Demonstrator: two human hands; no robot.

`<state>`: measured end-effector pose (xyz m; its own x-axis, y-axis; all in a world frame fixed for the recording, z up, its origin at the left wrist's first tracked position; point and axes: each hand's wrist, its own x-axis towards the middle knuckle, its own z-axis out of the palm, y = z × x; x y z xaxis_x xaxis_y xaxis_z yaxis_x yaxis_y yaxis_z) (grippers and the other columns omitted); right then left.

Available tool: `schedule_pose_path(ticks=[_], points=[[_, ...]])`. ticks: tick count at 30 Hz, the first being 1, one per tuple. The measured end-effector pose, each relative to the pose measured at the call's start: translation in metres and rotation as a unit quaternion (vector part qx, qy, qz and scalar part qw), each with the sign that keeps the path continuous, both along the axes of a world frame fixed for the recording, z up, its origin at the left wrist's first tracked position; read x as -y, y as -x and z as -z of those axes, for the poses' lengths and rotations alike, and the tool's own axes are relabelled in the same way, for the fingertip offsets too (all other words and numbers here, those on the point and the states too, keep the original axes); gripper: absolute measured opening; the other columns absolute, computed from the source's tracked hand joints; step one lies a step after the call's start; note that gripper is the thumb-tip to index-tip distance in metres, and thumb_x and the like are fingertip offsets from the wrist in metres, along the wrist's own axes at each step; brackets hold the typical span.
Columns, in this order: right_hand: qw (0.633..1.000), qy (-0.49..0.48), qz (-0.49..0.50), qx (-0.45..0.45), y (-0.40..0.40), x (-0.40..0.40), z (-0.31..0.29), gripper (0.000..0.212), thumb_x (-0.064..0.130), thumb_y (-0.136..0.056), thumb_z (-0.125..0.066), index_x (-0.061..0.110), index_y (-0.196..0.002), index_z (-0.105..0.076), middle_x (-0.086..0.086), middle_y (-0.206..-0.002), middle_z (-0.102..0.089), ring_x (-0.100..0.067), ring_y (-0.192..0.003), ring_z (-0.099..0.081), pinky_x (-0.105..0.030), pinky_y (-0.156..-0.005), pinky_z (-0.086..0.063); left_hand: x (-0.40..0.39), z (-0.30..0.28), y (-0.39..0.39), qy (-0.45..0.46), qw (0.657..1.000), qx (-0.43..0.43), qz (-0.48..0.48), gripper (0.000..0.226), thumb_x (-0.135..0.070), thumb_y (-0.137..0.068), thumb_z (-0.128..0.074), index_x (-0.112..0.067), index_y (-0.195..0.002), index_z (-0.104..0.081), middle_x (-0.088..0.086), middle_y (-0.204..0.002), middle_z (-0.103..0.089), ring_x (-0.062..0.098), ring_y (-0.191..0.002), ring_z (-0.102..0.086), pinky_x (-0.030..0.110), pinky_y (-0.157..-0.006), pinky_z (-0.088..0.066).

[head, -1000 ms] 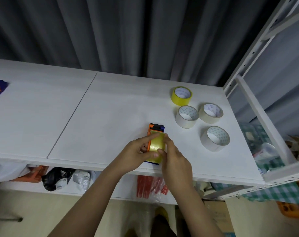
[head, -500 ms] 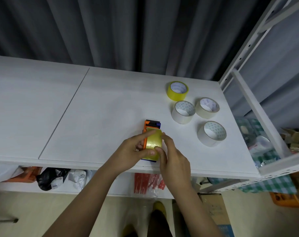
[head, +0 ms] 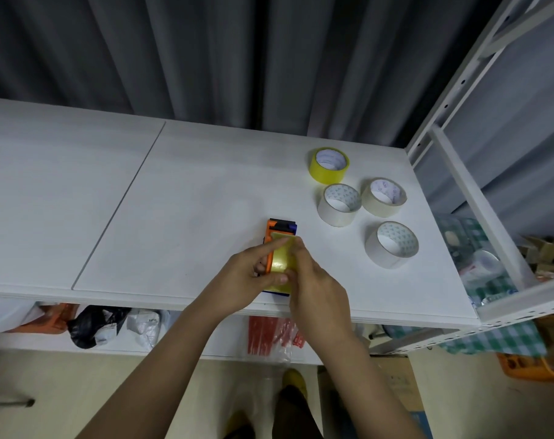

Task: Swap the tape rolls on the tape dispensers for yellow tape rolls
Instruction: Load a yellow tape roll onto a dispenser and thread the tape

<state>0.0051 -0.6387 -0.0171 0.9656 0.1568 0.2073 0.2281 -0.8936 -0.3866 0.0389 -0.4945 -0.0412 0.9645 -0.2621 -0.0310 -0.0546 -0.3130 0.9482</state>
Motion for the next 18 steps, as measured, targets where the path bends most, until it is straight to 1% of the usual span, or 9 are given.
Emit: schedule_pose_path(ticks=[2,4,6,7,9,12,15,17,18], points=[[1.000,0.015,0.005,0.014,-0.001,-0.001,-0.004,0.058,-0.001,-0.074,-0.067,0.004,-0.130,-0.051,-0.009,-0.082,-0.068,-0.028,-0.061,-0.063,-0.022,-0.051,-0.029,0.000,-0.001,0.000,0.002,1.000,0.000,0.001,0.061,-0.017,-0.081,-0.071,-0.053,-0.123,-0.044,0.009,-0.089,-0.049,0.008,-0.073,-0.049,0.005,-0.066,-0.042],[0.999,0.019,0.011,0.039,-0.001,-0.001,-0.006,0.060,-0.005,-0.064,-0.074,0.001,-0.121,-0.058,-0.007,-0.071,-0.067,-0.024,-0.052,-0.060,-0.018,-0.047,-0.026,0.001,-0.001,0.000,0.002,1.000,-0.001,0.000,0.061,-0.017,-0.081,-0.071,-0.050,-0.125,-0.045,0.012,-0.090,-0.050,0.008,-0.073,-0.050,0.005,-0.066,-0.042],[0.998,0.024,0.010,0.064,-0.001,0.000,-0.005,0.063,-0.006,-0.054,-0.080,0.000,-0.114,-0.062,-0.005,-0.068,-0.066,-0.021,-0.048,-0.060,-0.015,-0.047,-0.025,0.001,-0.001,0.000,-0.004,1.000,-0.002,0.001,0.061,-0.017,-0.081,-0.071,-0.043,-0.130,-0.047,0.016,-0.096,-0.053,0.007,-0.073,-0.050,0.004,-0.067,-0.042],[0.997,0.023,0.011,0.073,0.000,0.000,-0.004,0.063,-0.007,-0.053,-0.081,0.000,-0.113,-0.062,-0.005,-0.069,-0.067,-0.020,-0.049,-0.060,-0.014,-0.048,-0.026,0.001,-0.001,0.000,-0.003,1.000,-0.002,0.002,0.061,-0.017,-0.080,-0.072,-0.042,-0.131,-0.048,0.015,-0.095,-0.053,0.004,-0.072,-0.050,0.004,-0.067,-0.042],[0.997,0.007,0.011,0.076,0.001,0.001,-0.001,0.062,-0.008,-0.054,-0.080,-0.001,-0.114,-0.062,-0.008,-0.074,-0.069,-0.022,-0.053,-0.063,-0.015,-0.051,-0.028,0.002,0.000,0.000,0.009,1.000,-0.007,0.004,0.061,-0.017,-0.080,-0.072,-0.042,-0.130,-0.048,0.013,-0.092,-0.053,0.003,-0.072,-0.051,0.005,-0.067,-0.043],[0.998,-0.012,0.001,0.065,-0.001,0.002,0.000,0.059,-0.009,-0.060,-0.075,-0.002,-0.117,-0.060,-0.011,-0.079,-0.070,-0.027,-0.060,-0.065,-0.018,-0.054,-0.032,0.003,0.000,0.001,0.012,1.000,-0.008,0.000,0.062,-0.017,-0.080,-0.072,-0.046,-0.128,-0.046,0.016,-0.095,-0.053,0.012,-0.077,-0.052,0.007,-0.069,-0.045],[0.998,0.001,-0.025,0.060,-0.001,0.005,0.003,0.053,-0.011,-0.060,-0.074,-0.002,-0.111,-0.062,-0.013,-0.084,-0.071,-0.025,-0.061,-0.064,-0.019,-0.050,-0.039,0.002,-0.001,0.002,-0.001,1.000,-0.006,0.001,0.061,-0.018,-0.080,-0.072,-0.049,-0.126,-0.045,0.015,-0.099,-0.055,0.015,-0.080,-0.053,0.009,-0.071,-0.046],[0.998,-0.049,-0.043,0.022,0.000,0.011,0.007,0.040,-0.003,-0.076,-0.067,0.006,-0.115,-0.058,-0.010,-0.094,-0.069,-0.023,-0.069,-0.063,-0.020,-0.053,-0.038,0.002,-0.001,0.003,-0.013,1.000,-0.003,0.003,0.060,-0.020,-0.081,-0.072,-0.050,-0.126,-0.045,0.010,-0.098,-0.054,0.016,-0.083,-0.054,0.010,-0.074,-0.046],[0.993,-0.106,-0.047,-0.002,-0.002,0.015,0.010,0.036,0.006,-0.086,-0.062,0.013,-0.120,-0.052,-0.006,-0.101,-0.067,-0.021,-0.078,-0.063,-0.022,-0.058,-0.040,0.002,-0.001,0.003,-0.030,1.000,0.005,0.003,0.060,-0.021,-0.082,-0.071,-0.051,-0.127,-0.043,0.006,-0.097,-0.052,0.016,-0.086,-0.053,0.010,-0.077,-0.046]])
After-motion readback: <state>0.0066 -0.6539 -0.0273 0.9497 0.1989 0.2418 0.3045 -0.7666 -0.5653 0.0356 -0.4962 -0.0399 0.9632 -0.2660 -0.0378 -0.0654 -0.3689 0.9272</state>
